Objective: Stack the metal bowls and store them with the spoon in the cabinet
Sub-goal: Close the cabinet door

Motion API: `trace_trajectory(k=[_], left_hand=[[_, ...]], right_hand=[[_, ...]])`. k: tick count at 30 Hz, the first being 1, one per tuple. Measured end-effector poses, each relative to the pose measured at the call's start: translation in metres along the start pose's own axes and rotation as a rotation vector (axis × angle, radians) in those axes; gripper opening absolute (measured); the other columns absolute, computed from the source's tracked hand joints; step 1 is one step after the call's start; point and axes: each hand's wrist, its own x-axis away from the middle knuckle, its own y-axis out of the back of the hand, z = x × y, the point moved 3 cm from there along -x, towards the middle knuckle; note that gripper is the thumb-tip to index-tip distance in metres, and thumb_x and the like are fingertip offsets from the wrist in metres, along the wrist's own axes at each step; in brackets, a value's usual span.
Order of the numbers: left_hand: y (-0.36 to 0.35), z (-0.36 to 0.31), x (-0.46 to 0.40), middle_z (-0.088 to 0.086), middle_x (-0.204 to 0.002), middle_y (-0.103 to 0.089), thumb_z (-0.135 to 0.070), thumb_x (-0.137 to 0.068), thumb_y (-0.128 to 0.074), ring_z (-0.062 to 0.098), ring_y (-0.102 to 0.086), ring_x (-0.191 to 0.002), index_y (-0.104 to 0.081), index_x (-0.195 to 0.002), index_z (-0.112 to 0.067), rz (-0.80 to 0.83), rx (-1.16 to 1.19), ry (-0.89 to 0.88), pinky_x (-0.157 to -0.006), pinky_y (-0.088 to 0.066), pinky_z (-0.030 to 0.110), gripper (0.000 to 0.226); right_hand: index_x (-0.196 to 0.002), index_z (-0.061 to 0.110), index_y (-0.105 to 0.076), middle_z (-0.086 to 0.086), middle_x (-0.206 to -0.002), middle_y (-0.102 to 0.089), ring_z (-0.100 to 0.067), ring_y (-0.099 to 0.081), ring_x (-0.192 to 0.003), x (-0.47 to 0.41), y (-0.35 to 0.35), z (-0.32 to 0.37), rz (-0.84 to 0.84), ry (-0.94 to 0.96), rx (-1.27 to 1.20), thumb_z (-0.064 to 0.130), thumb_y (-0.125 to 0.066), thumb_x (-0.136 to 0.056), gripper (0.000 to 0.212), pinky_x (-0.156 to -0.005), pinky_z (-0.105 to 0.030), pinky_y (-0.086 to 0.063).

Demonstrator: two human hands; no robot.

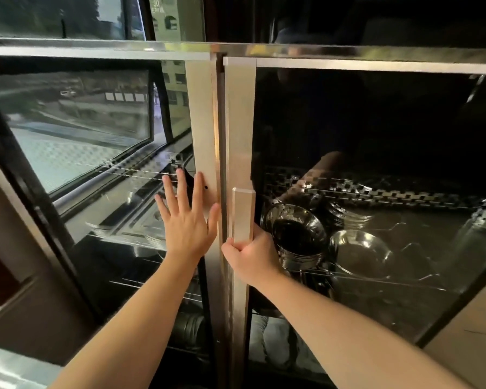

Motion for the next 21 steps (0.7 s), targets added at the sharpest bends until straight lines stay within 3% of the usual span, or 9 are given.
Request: trace_trajectory(k=[4,7,10,14,17,21], left_hand=[[-0.01,0.001,-0.002,0.009,-0.169,0.008,-0.057,-0.099,-0.027,0.038,0.008,-0.153,-0.002,-0.161,-0.023,-0.059,0.002,-0.018,-0.12,-0.001,0.062,0.074],[-0.012,0.0,-0.002,0.012,-0.169,0.002,-0.055,-0.1,-0.029,0.04,0.005,-0.153,-0.004,-0.161,-0.022,-0.106,0.009,-0.03,-0.12,0.0,0.062,0.074],[-0.013,-0.001,-0.002,0.013,-0.168,-0.001,-0.055,-0.1,-0.029,0.041,0.004,-0.153,-0.006,-0.161,-0.022,-0.12,0.008,-0.038,-0.119,-0.002,0.063,0.073],[-0.01,0.0,-0.002,0.015,-0.168,-0.003,-0.055,-0.1,-0.031,0.041,0.004,-0.153,-0.004,-0.161,-0.022,-0.096,-0.018,-0.037,-0.119,-0.004,0.064,0.074],[-0.005,-0.002,0.0,0.012,-0.168,0.002,-0.055,-0.1,-0.031,0.04,0.006,-0.153,-0.002,-0.161,-0.023,-0.075,-0.03,-0.039,-0.119,-0.005,0.063,0.074],[0.008,-0.008,0.001,0.011,-0.169,0.001,-0.056,-0.101,-0.032,0.037,0.007,-0.153,-0.003,-0.161,-0.024,-0.03,-0.015,-0.017,-0.121,-0.006,0.058,0.074]], right_hand=[[-0.101,0.018,-0.069,0.021,-0.066,-0.061,-0.003,-0.069,-0.067,-0.006,-0.002,-0.005,-0.055,0.129,-0.019,0.04,-0.061,-0.073,0.036,-0.053,-0.02,-0.057],[-0.108,0.017,-0.067,0.023,-0.073,-0.061,0.002,-0.068,-0.074,-0.011,-0.002,-0.006,-0.058,0.188,-0.034,0.033,-0.063,-0.077,0.035,-0.06,-0.019,-0.059],[-0.107,0.025,-0.064,0.028,-0.077,-0.06,0.013,-0.065,-0.077,-0.014,-0.001,-0.005,-0.077,0.21,-0.044,0.028,-0.065,-0.079,0.029,-0.063,-0.011,-0.056],[-0.111,0.018,-0.066,0.031,-0.079,-0.057,0.019,-0.062,-0.075,-0.013,-0.002,-0.007,-0.095,0.217,-0.023,0.027,-0.066,-0.079,0.034,-0.062,-0.007,-0.053],[-0.108,0.018,-0.067,0.032,-0.076,-0.056,0.015,-0.062,-0.066,-0.014,-0.002,-0.007,-0.104,0.192,-0.002,0.03,-0.065,-0.077,0.033,-0.061,-0.01,-0.055],[-0.088,0.031,-0.06,0.022,-0.066,-0.06,0.001,-0.065,-0.059,-0.013,-0.001,-0.004,-0.08,0.115,0.032,0.037,-0.062,-0.075,0.014,-0.058,-0.026,-0.062]])
